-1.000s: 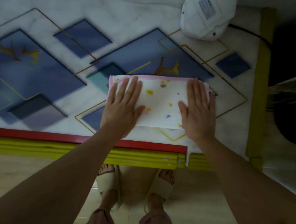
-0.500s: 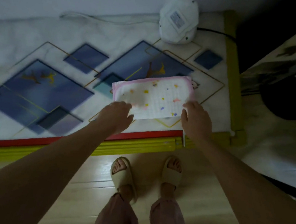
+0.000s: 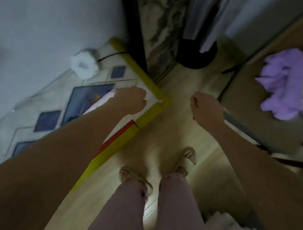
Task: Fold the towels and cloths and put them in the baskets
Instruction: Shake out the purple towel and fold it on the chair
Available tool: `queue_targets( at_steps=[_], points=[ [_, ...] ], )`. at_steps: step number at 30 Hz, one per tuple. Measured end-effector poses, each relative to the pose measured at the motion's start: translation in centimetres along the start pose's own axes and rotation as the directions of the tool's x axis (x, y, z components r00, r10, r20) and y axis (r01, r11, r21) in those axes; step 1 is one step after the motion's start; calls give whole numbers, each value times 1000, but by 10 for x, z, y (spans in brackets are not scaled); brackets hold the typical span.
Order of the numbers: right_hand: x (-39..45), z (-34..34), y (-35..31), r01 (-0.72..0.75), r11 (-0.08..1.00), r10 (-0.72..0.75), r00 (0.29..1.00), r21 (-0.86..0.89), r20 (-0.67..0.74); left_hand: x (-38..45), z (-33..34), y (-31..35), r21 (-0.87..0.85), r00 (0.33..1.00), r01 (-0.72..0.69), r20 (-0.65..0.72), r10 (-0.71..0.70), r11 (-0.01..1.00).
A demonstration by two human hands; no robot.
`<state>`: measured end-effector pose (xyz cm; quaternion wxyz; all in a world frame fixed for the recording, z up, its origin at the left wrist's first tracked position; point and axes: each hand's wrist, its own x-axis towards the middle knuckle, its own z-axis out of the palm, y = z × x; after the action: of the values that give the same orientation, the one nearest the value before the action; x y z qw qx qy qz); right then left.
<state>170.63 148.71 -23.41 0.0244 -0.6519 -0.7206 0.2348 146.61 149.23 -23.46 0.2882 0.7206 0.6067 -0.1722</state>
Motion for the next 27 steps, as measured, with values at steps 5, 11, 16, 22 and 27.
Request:
queue_targets(
  at_steps=[5, 11, 16, 22, 27],
  points=[
    [-39, -67, 107, -257, 966, 257, 954, 16, -154, 38, -38, 118, 109, 981, -194, -2, 196, 975],
    [-49, -112, 249, -398, 916, 401, 896, 57, -192, 99, -37, 256, 145, 953, -302, 37, 300, 942],
    [-4, -120, 362, -445, 888, 456, 884, 116, -99, 177, -21, 346, 149, 953, -298, 97, 286, 943],
    [61, -108, 454, -426, 895, 432, 901, 130, -25, 276, 8, 415, 31, 943, -313, 130, 307, 949],
    [99, -83, 505, -362, 932, 362, 931, -15, 48, 323, 36, 443, -28, 930, -333, 157, 333, 943]
  ],
)
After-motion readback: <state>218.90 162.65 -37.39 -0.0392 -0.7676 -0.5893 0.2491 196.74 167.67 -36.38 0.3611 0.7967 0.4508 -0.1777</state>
